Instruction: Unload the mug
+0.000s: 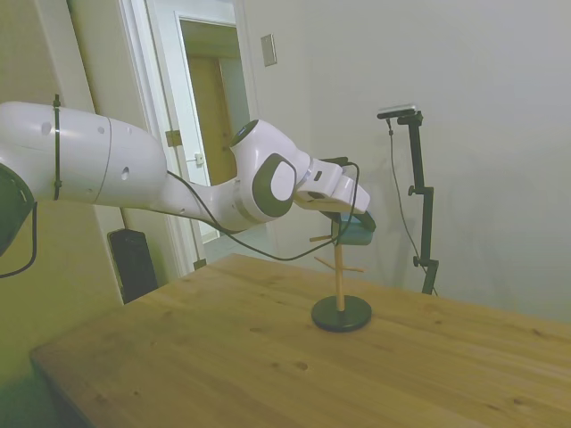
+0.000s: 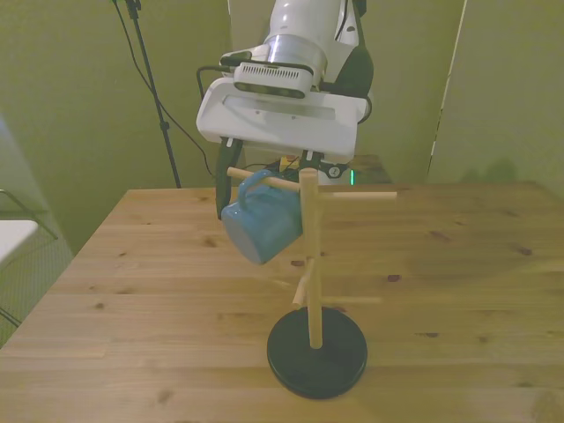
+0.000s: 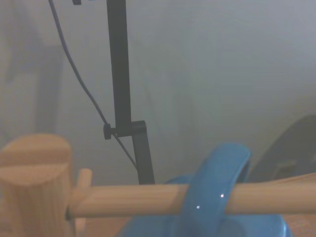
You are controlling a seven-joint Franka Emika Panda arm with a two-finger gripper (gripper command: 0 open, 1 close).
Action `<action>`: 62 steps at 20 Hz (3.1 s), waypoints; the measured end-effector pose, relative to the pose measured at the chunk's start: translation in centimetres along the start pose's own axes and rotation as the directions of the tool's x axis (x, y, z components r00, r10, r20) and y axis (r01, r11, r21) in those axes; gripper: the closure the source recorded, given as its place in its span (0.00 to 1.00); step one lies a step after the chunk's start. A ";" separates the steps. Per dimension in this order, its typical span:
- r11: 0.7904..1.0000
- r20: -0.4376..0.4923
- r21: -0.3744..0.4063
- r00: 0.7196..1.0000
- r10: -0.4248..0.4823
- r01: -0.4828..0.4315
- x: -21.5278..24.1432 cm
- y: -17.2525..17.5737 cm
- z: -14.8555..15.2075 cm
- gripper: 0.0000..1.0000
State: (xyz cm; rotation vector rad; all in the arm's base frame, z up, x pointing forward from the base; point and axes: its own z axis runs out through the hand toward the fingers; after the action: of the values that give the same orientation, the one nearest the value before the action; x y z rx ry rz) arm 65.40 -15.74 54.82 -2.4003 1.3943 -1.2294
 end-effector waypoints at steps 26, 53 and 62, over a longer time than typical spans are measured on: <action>1.000 -0.014 -0.014 1.000 -0.020 0.020 -0.3 0.9 -0.9 1.00; 0.998 0.112 0.052 0.993 -0.024 0.018 -7.3 10.3 -6.0 1.00; 0.984 0.381 0.023 0.908 -0.174 0.179 -16.1 13.2 -11.7 1.00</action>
State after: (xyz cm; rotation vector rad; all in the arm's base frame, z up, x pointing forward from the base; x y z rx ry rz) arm 44.33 -7.64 47.14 -2.6365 1.0905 -0.7191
